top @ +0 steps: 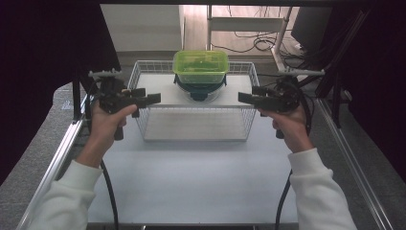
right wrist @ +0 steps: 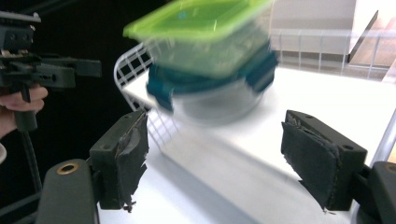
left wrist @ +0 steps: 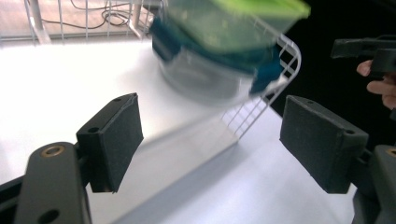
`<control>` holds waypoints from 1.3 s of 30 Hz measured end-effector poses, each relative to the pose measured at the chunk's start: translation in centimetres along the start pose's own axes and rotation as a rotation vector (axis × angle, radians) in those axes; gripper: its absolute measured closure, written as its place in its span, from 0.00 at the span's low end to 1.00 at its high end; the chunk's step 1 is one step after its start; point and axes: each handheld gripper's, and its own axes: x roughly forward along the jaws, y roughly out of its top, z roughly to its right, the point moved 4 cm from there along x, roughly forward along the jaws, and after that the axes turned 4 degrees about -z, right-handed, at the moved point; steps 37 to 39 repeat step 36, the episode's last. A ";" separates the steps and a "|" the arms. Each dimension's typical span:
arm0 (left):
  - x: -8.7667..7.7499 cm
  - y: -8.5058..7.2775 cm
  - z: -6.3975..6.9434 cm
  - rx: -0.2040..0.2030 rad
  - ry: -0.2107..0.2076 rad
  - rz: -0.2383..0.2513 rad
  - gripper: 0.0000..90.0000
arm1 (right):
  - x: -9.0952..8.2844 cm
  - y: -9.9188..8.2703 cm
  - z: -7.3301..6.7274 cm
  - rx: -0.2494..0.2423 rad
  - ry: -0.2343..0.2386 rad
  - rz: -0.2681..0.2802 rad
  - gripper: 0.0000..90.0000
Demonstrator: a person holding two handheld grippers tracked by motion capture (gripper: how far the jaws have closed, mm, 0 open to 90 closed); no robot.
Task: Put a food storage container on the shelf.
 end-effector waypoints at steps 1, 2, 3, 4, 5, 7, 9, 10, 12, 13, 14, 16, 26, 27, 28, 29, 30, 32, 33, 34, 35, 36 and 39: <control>0.0 -0.8 0.1 0.009 0.012 -0.004 0.23 | -0.1 -0.7 -0.2 -0.009 -0.003 -0.008 0.26; 0.0 -1.6 0.2 0.018 0.023 -0.010 0.23 | -0.1 -1.3 -0.3 -0.016 -0.004 -0.010 0.26; 0.1 -2.4 0.3 0.022 0.031 -0.019 0.23 | -0.1 -1.9 -0.4 -0.019 -0.004 -0.008 0.26; 0.2 -3.3 0.3 0.025 0.037 -0.030 0.23 | -0.1 -2.5 -0.6 -0.025 -0.011 -0.011 0.26; 0.4 -4.1 0.3 0.023 0.040 -0.036 0.23 | -0.1 -3.2 -0.7 -0.025 -0.009 -0.009 0.26; 0.6 -5.9 0.4 0.024 0.050 -0.046 0.23 | 0.0 -4.7 -1.0 -0.029 -0.009 -0.015 0.26; 0.7 -7.8 0.5 0.025 0.056 -0.054 0.23 | -0.1 -6.8 -1.2 -0.042 -0.027 -0.027 0.26; 0.8 -8.7 0.5 0.025 0.061 -0.060 0.23 | -0.1 -7.5 -1.2 -0.044 -0.032 -0.027 0.26; 1.1 -10.8 0.4 0.023 0.072 -0.084 0.23 | -0.1 -9.6 -1.2 -0.039 -0.036 -0.041 0.26; 1.1 -11.4 0.4 0.022 0.077 -0.092 0.23 | -0.2 -10.8 -1.0 -0.038 -0.046 -0.048 0.26; 1.3 -12.4 0.3 0.023 0.089 -0.104 0.23 | -0.2 -11.5 -0.9 -0.036 -0.055 -0.054 0.26; 1.6 -13.6 0.1 0.028 0.101 -0.130 0.23 | -0.1 -13.3 -0.5 -0.021 -0.071 -0.070 0.26; 3.2 -17.5 -0.8 0.014 0.135 -0.206 0.23 | 0.5 -18.4 1.4 0.031 -0.111 -0.154 0.26; 3.3 -17.6 -0.9 0.016 0.137 -0.210 0.23 | 0.5 -18.5 1.4 0.029 -0.116 -0.156 0.26; 3.4 -17.6 -0.9 0.014 0.135 -0.212 0.23 | 0.6 -18.6 1.4 0.028 -0.116 -0.163 0.26; 3.5 -17.7 -0.9 0.007 0.131 -0.215 0.23 | 0.6 -18.6 1.4 0.025 -0.116 -0.162 0.26; 3.6 -17.7 -1.0 0.006 0.131 -0.216 0.23 | 0.6 -18.6 1.4 0.020 -0.119 -0.162 0.26; 3.7 -17.6 -1.1 0.006 0.131 -0.213 0.23 | 0.5 -18.6 1.5 0.022 -0.121 -0.154 0.25; 3.7 -17.5 -1.1 0.001 0.128 -0.207 0.23 | 0.3 -18.6 1.6 0.021 -0.124 -0.148 0.25; 3.6 -17.3 -1.1 0.003 0.130 -0.204 0.23 | 0.2 -18.6 1.6 0.024 -0.127 -0.143 0.24; 3.6 -17.2 -1.1 -0.001 0.131 -0.195 0.23 | 0.1 -18.7 1.7 0.024 -0.126 -0.138 0.23; 3.7 -17.1 -1.2 -0.006 0.133 -0.193 0.23 | -0.1 -18.7 1.8 0.027 -0.129 -0.136 0.23; 3.7 -17.1 -1.2 -0.006 0.133 -0.193 0.23 | -0.1 -18.7 1.8 0.027 -0.129 -0.136 0.23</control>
